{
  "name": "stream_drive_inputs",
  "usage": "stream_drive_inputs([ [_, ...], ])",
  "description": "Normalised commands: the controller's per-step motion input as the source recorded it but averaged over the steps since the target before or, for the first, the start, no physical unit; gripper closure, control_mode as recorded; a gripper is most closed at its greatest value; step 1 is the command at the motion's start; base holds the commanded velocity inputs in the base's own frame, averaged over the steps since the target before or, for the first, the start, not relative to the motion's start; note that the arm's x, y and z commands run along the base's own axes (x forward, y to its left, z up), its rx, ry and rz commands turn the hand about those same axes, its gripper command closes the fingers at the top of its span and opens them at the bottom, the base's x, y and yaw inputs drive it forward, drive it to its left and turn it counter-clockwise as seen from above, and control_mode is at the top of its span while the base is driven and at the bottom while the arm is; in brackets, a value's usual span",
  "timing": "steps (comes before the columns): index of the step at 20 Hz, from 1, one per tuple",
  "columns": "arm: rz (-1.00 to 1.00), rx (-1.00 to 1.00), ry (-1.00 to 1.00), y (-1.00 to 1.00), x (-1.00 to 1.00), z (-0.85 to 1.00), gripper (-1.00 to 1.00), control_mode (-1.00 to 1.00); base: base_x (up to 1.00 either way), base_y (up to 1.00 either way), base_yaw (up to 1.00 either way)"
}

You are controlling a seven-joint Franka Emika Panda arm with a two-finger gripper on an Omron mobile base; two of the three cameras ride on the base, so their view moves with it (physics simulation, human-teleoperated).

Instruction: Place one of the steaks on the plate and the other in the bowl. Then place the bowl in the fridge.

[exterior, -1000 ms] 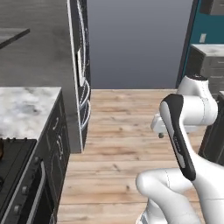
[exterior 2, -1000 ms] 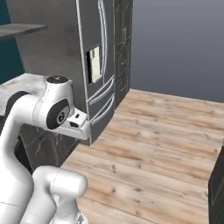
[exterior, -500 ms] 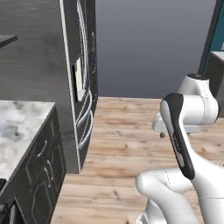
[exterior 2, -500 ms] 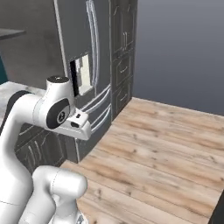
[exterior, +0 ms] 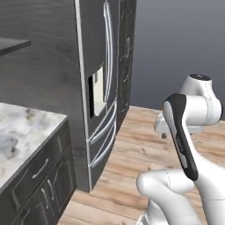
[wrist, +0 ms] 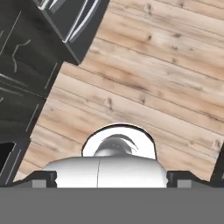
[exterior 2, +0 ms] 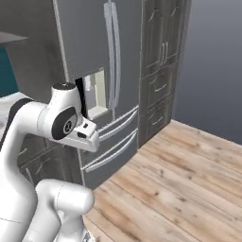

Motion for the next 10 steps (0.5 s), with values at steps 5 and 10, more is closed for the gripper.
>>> stream_drive_inputs([
  [5,0.0,0.0,0.0,0.0,0.0,0.0,-1.0,1.0,0.97,-0.48,0.45],
  [10,0.0,0.0,0.0,0.0,0.0,0.0,-1.0,1.0,0.52,-0.81,0.56],
])
